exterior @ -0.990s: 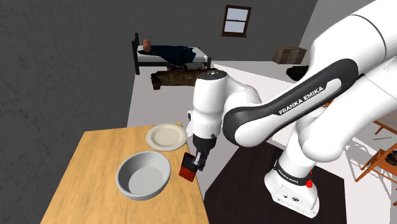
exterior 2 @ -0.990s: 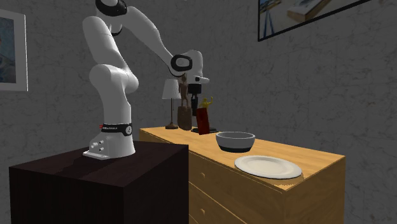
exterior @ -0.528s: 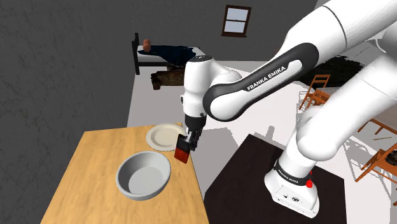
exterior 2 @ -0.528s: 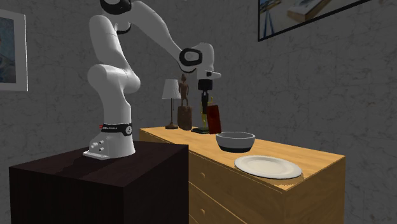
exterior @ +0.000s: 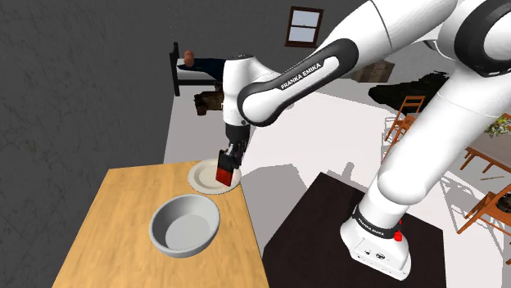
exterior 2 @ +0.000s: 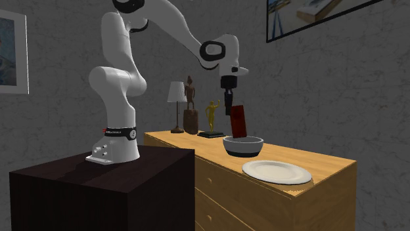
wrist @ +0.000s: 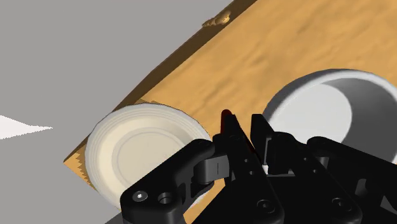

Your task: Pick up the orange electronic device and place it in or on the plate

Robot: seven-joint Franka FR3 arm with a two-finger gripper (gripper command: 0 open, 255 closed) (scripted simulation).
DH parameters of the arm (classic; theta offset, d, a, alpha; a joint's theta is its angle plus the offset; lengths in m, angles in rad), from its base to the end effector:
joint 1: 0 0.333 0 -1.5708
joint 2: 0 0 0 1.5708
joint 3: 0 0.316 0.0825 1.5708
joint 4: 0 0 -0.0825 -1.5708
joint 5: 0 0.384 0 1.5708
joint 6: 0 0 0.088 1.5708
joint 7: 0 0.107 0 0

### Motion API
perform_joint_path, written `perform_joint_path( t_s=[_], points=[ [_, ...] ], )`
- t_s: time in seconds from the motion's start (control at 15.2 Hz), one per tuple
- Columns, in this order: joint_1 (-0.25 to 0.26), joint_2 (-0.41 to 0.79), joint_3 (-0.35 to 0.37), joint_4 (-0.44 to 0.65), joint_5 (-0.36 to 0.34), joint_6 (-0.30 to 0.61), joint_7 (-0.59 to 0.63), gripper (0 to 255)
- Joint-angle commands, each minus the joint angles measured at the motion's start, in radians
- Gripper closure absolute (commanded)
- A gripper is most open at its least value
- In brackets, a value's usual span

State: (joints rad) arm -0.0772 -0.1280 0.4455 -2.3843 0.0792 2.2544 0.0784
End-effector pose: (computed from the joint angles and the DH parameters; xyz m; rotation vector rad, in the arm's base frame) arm 0.4463 0.1748 0.3645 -3.1167 -0.3693 0.0218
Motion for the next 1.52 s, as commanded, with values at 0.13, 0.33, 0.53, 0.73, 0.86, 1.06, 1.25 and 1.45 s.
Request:
perform_joint_path(
  t_s=[0.13,0.33,0.53,0.73,0.86,1.06,1.25,1.45],
  points=[
    [-0.043,0.097,-0.035,0.12,-0.058,-0.032,-0.037,255],
    [-0.067,0.175,-0.058,0.223,-0.096,-0.064,-0.062,255],
    [-0.085,0.256,-0.08,0.337,-0.13,-0.103,-0.086,255],
    [-0.097,0.341,-0.1,0.463,-0.159,-0.148,-0.109,255],
    [-0.102,0.395,-0.112,0.544,-0.175,-0.178,-0.124,255],
    [-0.1,0.411,-0.114,0.525,-0.182,-0.143,-0.119,255],
    [-0.098,0.429,-0.117,0.507,-0.191,-0.109,-0.114,255],
    [-0.096,0.449,-0.121,0.492,-0.199,-0.074,-0.108,255]
  ],
)
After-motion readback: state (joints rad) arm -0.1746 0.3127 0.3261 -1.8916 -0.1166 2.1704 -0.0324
